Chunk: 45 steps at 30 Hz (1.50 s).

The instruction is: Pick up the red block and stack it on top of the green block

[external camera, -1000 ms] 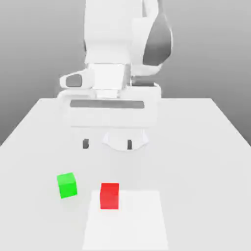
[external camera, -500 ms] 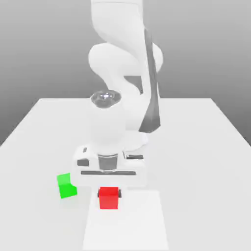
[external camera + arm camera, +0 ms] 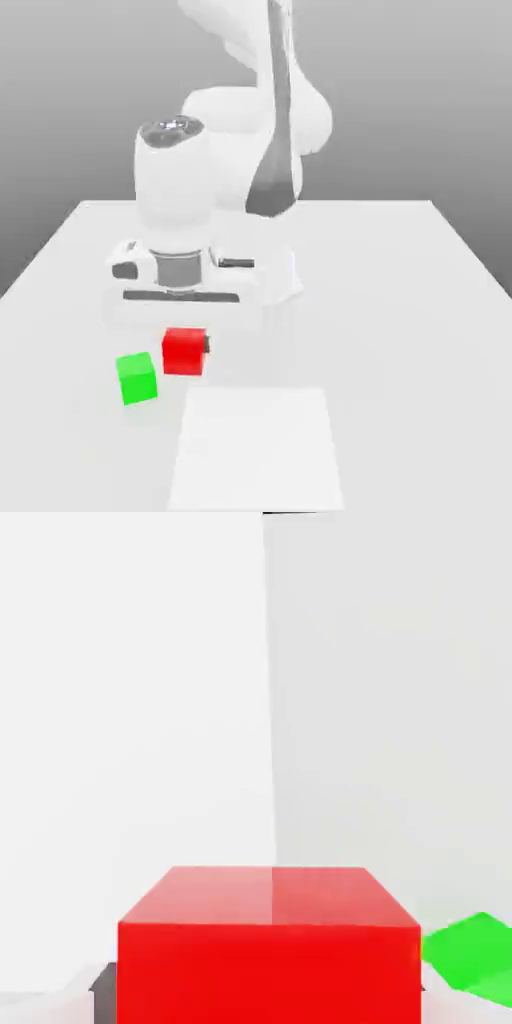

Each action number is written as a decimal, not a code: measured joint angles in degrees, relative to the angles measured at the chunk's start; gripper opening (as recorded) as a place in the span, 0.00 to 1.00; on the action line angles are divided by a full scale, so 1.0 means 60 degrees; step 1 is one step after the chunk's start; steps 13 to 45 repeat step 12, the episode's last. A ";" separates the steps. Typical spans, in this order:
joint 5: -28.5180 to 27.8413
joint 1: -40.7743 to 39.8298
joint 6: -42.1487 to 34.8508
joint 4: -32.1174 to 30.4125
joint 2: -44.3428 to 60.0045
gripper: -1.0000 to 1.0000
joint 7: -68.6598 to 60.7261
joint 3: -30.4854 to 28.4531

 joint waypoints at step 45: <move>0.1300 -0.0311 0.2063 -0.0031 0.2072 1.00 -0.1956 -0.0481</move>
